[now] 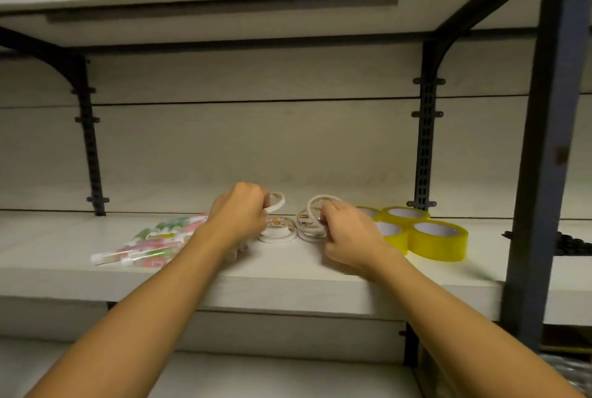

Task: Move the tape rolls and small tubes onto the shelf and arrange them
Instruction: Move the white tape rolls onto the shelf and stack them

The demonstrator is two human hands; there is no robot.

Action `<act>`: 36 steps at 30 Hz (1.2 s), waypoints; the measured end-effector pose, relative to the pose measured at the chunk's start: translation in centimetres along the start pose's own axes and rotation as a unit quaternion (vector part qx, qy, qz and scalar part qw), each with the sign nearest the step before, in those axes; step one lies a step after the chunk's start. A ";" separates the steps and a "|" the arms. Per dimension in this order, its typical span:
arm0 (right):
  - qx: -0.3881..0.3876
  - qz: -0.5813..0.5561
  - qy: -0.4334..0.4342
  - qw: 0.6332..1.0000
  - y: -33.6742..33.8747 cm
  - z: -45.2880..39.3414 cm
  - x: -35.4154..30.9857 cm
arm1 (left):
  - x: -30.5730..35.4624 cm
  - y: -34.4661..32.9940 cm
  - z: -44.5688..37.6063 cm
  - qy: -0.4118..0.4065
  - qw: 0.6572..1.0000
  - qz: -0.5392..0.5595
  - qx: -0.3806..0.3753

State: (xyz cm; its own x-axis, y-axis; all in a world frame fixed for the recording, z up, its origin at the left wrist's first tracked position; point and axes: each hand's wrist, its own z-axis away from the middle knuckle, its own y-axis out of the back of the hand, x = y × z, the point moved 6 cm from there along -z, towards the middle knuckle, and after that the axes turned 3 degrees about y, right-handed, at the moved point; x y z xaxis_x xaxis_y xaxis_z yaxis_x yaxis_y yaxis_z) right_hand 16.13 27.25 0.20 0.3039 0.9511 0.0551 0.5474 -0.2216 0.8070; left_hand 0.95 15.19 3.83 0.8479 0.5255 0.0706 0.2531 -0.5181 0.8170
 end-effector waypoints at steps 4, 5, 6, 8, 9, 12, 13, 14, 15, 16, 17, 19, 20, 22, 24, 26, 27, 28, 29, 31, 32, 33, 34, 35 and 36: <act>0.057 -0.003 0.001 0.998 2.9 2.0 0.5 | -0.1 2.0 2.1 -0.022 0.999 -0.013 0.029; 0.062 0.006 0.003 0.998 3.7 2.6 0.5 | 0.0 2.4 2.6 -0.031 0.999 -0.010 0.036; 0.064 0.018 0.002 0.998 4.6 3.3 0.6 | 0.2 2.7 3.0 -0.040 0.998 -0.005 0.041; 0.071 0.051 -0.008 0.996 6.4 4.8 0.7 | 1.0 3.2 3.7 -0.063 0.997 0.008 0.046; 0.075 0.066 -0.013 0.995 7.3 5.6 0.6 | 1.5 3.4 4.0 -0.075 0.996 0.016 0.050; 0.080 0.099 -0.031 0.991 9.6 7.9 0.0 | 3.0 4.2 4.4 -0.115 0.991 0.050 0.055; 0.078 0.109 -0.040 0.990 10.3 8.6 -0.1 | 3.5 4.4 4.5 -0.128 0.988 0.063 0.055; 0.075 0.118 -0.050 0.989 10.8 9.3 -0.2 | 4.1 4.7 4.7 -0.142 0.985 0.077 0.056; 0.074 0.124 -0.063 0.988 11.4 10.1 -0.2 | 4.6 5.0 4.9 -0.156 0.982 0.088 0.058; 0.075 0.127 -0.074 0.986 11.9 10.9 -0.4 | 5.2 5.2 5.2 -0.168 0.979 0.096 0.060; 0.075 0.129 -0.082 0.985 12.4 11.7 -0.6 | 5.7 5.4 5.5 -0.181 0.976 0.104 0.061; 0.073 0.131 -0.104 0.983 13.2 13.4 -1.4 | 7.1 5.3 6.4 -0.209 0.969 0.119 0.056; 0.072 0.127 -0.119 0.982 13.5 14.1 -1.5 | 7.7 5.2 6.7 -0.217 0.967 0.123 0.050; 0.057 0.120 -0.160 0.978 13.8 15.7 -1.8 | 9.1 4.8 7.4 -0.237 0.961 0.136 0.034; 0.046 0.128 -0.196 0.971 14.2 17.6 -2.0 | 10.5 4.4 8.2 -0.261 0.954 0.145 0.021; 0.034 0.144 -0.223 0.964 14.8 19.8 -2.2 | 12.2 4.2 9.0 -0.281 0.947 0.153 0.012; 0.028 0.148 -0.237 0.960 15.2 21.0 -2.2 | 13.1 4.2 9.3 -0.289 0.944 0.157 0.010; 0.026 0.156 -0.250 0.955 15.7 22.1 -2.2 | 14.0 4.3 9.7 -0.297 0.941 0.161 0.009; 0.027 0.167 -0.262 0.950 16.2 23.3 -2.1 | 15.0 4.5 10.2 -0.307 0.937 0.167 0.008; 0.033 0.189 -0.288 0.938 17.4 25.6 -1.7 | 17.1 4.8 11.3 -0.329 0.927 0.181 0.006; 0.032 0.200 -0.300 0.932 18.1 26.7 -1.3 | 18.2 5.0 12.0 -0.340 0.922 0.184 0.008; 0.032 0.205 -0.313 0.927 18.8 27.7 -0.9 | 19.3 5.3 12.6 -0.351 0.918 0.182 0.012; 0.033 0.206 -0.327 0.922 19.5 28.8 -0.5 | 20.5 5.5 13.3 -0.363 0.914 0.180 0.017; 0.039 0.208 -0.338 0.917 20.3 29.8 -0.1 | 21.7 5.7 13.9 -0.376 0.909 0.177 0.019; 0.047 0.210 -0.349 0.912 21.0 30.8 0.4 | 23.0 5.8 14.6 -0.388 0.905 0.172 0.018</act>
State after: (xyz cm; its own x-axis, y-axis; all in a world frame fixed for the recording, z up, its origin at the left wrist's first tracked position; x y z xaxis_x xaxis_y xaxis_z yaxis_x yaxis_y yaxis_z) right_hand 51.78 16.39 -0.90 0.9066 0.4167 -0.0671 0.3231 -0.5827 0.7457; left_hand 28.74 14.47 1.81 0.9479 -0.2965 -0.1168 -0.0855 -0.5898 0.8030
